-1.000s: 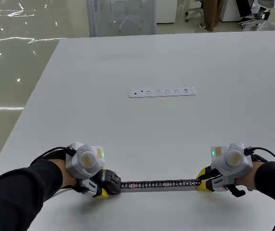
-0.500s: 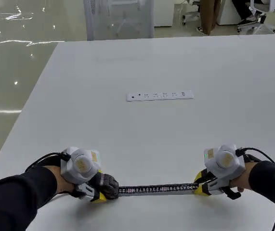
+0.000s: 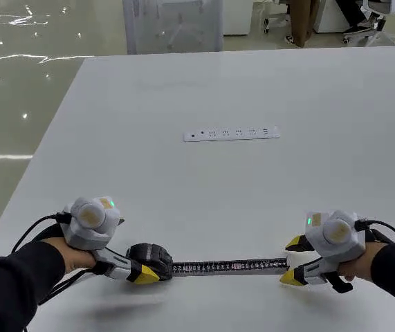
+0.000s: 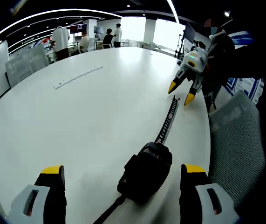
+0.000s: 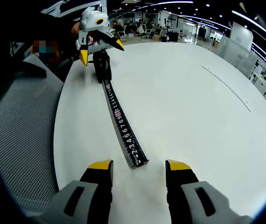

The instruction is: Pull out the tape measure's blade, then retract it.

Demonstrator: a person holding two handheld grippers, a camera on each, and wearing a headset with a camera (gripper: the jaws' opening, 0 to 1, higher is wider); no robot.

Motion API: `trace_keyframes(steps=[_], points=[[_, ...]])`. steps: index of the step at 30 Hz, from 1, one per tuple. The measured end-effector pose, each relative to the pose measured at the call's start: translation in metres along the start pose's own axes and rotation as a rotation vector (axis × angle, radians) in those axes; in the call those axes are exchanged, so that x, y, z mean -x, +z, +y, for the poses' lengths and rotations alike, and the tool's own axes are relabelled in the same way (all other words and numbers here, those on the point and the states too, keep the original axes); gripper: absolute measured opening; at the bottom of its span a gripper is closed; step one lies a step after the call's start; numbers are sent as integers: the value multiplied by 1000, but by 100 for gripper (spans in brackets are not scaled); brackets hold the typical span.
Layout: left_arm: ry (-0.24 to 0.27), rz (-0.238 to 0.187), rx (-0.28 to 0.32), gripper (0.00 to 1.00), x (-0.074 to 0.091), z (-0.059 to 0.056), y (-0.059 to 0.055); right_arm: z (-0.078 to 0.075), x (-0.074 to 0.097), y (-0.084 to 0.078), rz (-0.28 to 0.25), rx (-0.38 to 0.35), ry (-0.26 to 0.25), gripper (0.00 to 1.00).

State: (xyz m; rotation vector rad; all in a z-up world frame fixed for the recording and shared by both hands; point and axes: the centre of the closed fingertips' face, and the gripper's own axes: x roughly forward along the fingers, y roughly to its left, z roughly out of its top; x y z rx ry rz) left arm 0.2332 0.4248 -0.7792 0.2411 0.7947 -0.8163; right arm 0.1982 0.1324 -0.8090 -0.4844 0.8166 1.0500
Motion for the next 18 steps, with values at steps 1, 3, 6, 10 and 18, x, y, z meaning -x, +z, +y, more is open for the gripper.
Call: trace_keyframes(steps=[1, 3, 6, 10, 18], points=[[5, -7, 7, 100, 2, 1, -2, 0, 3, 0, -13, -19, -7, 43], [14, -45, 55, 100, 8, 2, -5, 2, 10, -3, -44, -68, -22, 49], [-6, -80, 155, 100, 15, -3, -12, 3, 22, -6, -84, -64, -64, 55], [53, -159, 128, 100, 27, -4, -16, 2, 35, -13, -117, -79, -135, 60], [72, -131, 153, 100, 43, -13, -51, 14, 62, -26, -190, -162, -189, 75]])
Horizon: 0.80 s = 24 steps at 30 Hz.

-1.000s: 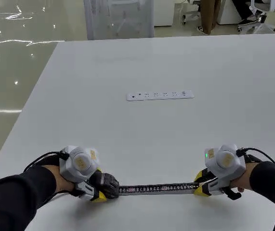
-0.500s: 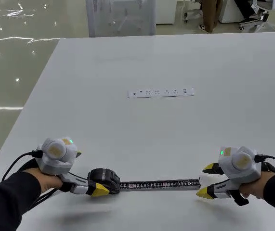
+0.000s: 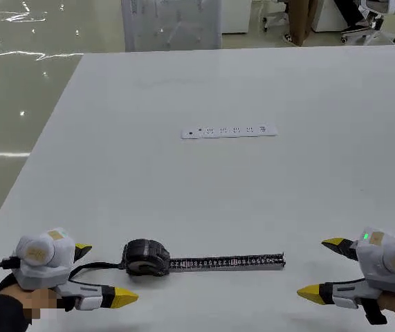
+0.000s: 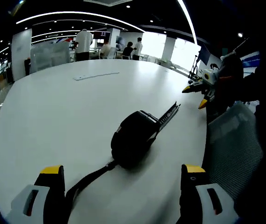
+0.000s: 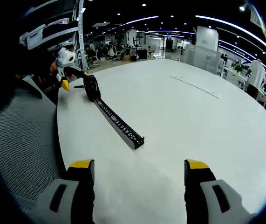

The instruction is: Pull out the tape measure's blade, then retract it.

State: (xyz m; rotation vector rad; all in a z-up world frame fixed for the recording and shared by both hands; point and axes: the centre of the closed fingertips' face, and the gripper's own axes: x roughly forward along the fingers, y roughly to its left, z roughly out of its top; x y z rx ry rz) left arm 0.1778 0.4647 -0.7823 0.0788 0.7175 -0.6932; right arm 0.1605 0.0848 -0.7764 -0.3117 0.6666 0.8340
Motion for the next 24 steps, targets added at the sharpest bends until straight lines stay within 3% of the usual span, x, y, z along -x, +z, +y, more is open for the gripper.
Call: trace_keyframes(steps=[1, 4, 10, 15, 17, 19, 24], points=[[14, -28, 28, 100, 6, -1, 3, 0, 6, -3, -3, -8, -13, 76], [27, -70, 27, 100, 20, -4, 9, -1, 22, -7, -19, -28, -42, 78], [64, -69, 3, 100, 40, -3, 8, -1, 46, -20, -2, -35, -72, 83], [81, -107, -7, 100, 51, 1, 9, 1, 60, -27, 0, -41, -102, 88], [71, -138, -7, 100, 54, -1, 10, 2, 65, -30, -26, -68, -118, 90], [76, -136, 23, 100, 57, 0, 8, 7, 70, -35, -25, -72, -127, 93], [100, -149, 14, 100, 66, 1, 5, 10, 78, -42, -23, -85, -134, 100]])
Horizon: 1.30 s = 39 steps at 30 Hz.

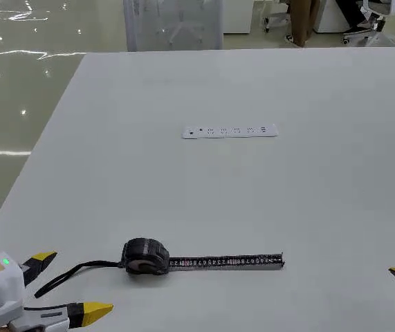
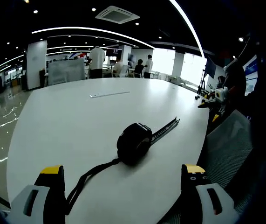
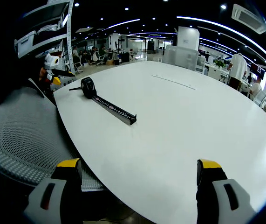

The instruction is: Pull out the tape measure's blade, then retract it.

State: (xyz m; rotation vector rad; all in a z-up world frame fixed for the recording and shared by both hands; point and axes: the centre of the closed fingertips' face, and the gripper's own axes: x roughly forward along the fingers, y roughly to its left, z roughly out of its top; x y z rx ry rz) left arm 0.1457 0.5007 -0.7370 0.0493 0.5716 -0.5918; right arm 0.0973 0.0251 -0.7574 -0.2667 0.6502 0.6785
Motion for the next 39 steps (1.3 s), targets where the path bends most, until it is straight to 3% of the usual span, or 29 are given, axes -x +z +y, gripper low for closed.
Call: trace_keyframes(steps=[4, 16, 21, 27, 32, 34, 39], points=[[5, 18, -3, 100, 2, 1, -4, 3, 2, 4, 0, 5, -4, 100], [20, 18, -11, 100, 0, 2, -1, 0, 11, 6, 5, 19, -9, 100], [7, 43, -17, 100, -5, -3, -6, -5, 13, 0, 11, 25, -20, 99], [41, 78, 19, 100, -8, 4, -16, 0, 5, -3, 18, 22, -4, 99], [70, 63, 31, 100, -13, -2, -3, -2, 3, 7, 13, 41, 0, 100], [117, 64, 4, 100, -16, 1, 4, -6, 2, 13, 11, 56, -2, 100], [106, 67, 51, 97, -30, -10, 16, -13, -4, 32, 6, 109, 1, 100]])
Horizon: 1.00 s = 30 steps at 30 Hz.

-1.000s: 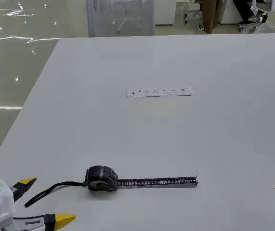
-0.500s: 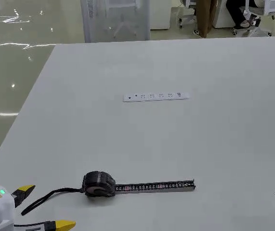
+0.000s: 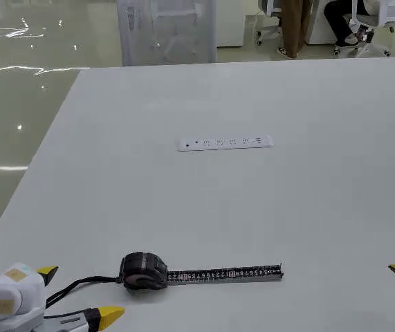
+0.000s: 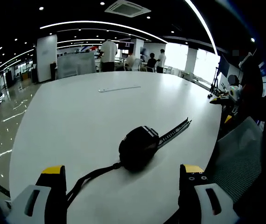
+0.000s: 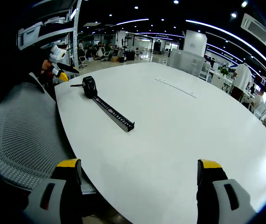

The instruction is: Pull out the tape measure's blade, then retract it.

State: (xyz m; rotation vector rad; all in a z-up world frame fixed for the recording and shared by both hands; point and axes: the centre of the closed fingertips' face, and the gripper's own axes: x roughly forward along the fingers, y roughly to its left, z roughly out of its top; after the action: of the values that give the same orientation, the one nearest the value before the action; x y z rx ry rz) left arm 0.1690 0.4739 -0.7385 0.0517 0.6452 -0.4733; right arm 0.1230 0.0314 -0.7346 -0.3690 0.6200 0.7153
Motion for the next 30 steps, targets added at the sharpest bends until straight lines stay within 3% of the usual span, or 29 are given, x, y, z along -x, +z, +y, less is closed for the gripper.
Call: trace_keyframes(steps=[2, 8, 11, 14, 15, 17, 19, 21, 23, 27, 30], points=[[-10, -10, 0, 96, -5, -7, 6, -1, -2, 7, -3, 11, 7, 100], [-30, 21, -19, 95, -23, -31, 9, 2, -17, 18, 13, 79, 59, 100], [-38, 32, 53, 95, -32, -41, 9, 3, -24, 19, 37, 132, 85, 100], [-31, 27, 47, 95, -40, -50, 11, 2, -32, 23, 42, 147, 96, 100], [-5, 51, 9, 95, -43, -49, 9, 4, -35, 25, 43, 156, 103, 100], [35, 56, -33, 95, -46, -48, 10, 6, -40, 27, 52, 174, 115, 100], [46, 51, -24, 95, -51, -55, 12, 4, -47, 27, 60, 188, 133, 100], [83, 56, -41, 95, -55, -53, 11, 6, -53, 31, 64, 196, 145, 100], [127, 41, 21, 95, -59, -50, 11, 7, -59, 34, 75, 209, 158, 100], [192, 22, 48, 95, -62, -41, 9, 12, -70, 42, 78, 234, 186, 100], [251, -47, 187, 92, -57, -33, 14, 18, -78, 44, 98, 274, 214, 100]])
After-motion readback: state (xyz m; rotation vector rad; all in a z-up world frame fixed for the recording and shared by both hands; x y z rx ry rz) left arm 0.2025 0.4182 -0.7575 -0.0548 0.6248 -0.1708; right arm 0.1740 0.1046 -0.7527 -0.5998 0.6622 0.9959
